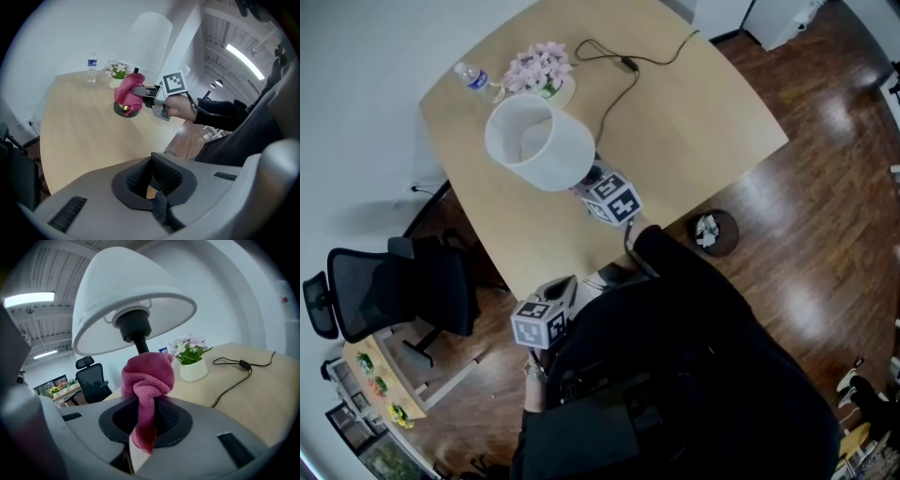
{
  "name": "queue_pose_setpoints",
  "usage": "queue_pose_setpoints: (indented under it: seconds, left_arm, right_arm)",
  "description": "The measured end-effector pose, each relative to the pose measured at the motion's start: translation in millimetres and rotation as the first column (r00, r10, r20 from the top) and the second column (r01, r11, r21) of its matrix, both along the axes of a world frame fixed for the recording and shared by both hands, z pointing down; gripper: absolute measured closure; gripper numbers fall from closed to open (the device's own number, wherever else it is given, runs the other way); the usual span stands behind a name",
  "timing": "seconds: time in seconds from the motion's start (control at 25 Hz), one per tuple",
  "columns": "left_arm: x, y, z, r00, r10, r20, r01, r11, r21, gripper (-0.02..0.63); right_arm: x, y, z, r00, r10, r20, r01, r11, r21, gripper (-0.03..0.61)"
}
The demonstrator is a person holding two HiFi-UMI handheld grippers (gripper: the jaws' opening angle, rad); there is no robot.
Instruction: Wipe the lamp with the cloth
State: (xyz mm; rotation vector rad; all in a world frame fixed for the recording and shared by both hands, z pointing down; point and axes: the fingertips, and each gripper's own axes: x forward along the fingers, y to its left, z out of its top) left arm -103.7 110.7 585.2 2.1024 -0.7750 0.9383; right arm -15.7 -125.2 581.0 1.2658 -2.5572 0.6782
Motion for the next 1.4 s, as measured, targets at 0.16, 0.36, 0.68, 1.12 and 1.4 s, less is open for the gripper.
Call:
queue_pose_setpoints:
  seconds: [0.16, 0.36, 0.68, 1.12, 1.4]
  left_arm:
    - [-14.4, 2.1, 1.7, 1.0, -0.017, 0.008, 0.017, 1.0, -0.002, 0.612]
    - [-20.6, 0.3, 3.7, 1.0, -0.012, 0.004, 0.012, 1.0, 0.001, 0.612]
    - [-17.4, -9.4, 4.0, 1.0, 0.001, -0.017, -0.001, 1.0, 0.006, 0.612]
    - [-18.7, -14.4, 0.6, 1.0, 0.002, -0.002, -0.002, 1.0, 0.005, 0.612]
    - [-22.6, -16.3, 3.4, 1.0, -0.026, 0.002, 0.026, 1.0, -0.008, 0.612]
  right_arm:
    - [11.0, -2.0, 35.8, 0.994, 0.087, -0.07, -0.094, 0.99, -0.107, 0.514]
    - [29.0, 12.6, 88.7, 0.986, 0.119, -0.114, -0.148, 0.944, -0.296, 0.514]
    - [56.6, 35.3, 76.0, 0.973, 0.193, -0.13, -0.225, 0.924, -0.309, 0.514]
    - [-5.4, -1.7, 18.1, 0.987, 0.139, 0.086, -0.12, 0.973, -0.196, 0.514]
    - [7.6, 0.7, 61.4, 0.989, 0.149, 0.022, -0.135, 0.94, -0.312, 0.514]
